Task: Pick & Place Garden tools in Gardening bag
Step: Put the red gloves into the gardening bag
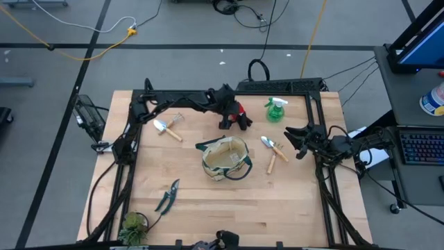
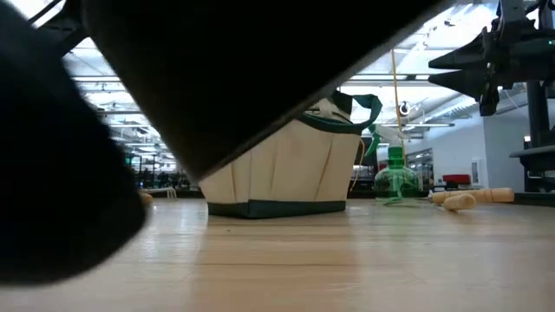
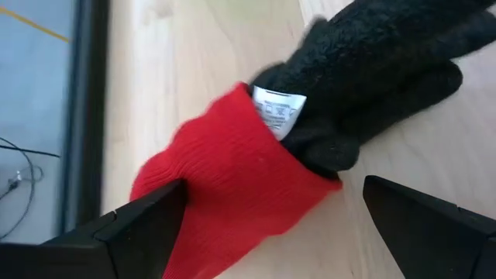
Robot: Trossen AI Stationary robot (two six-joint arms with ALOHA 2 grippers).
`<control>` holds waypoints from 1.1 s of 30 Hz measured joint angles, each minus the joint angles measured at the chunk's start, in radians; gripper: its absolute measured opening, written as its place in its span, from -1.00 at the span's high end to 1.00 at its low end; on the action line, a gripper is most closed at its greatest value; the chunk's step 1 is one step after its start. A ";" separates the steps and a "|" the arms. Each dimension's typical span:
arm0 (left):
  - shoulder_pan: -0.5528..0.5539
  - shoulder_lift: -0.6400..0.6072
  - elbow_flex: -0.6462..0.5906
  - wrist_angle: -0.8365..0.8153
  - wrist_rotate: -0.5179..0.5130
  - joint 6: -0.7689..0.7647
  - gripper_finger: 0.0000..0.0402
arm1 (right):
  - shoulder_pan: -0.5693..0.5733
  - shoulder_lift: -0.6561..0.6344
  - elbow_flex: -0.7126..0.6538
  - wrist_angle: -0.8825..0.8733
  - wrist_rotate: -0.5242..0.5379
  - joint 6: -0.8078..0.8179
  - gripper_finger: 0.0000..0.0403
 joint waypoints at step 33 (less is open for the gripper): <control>-0.003 0.000 -0.001 0.045 -0.122 0.082 -0.98 | 0.000 0.000 -0.001 0.001 0.000 0.016 0.33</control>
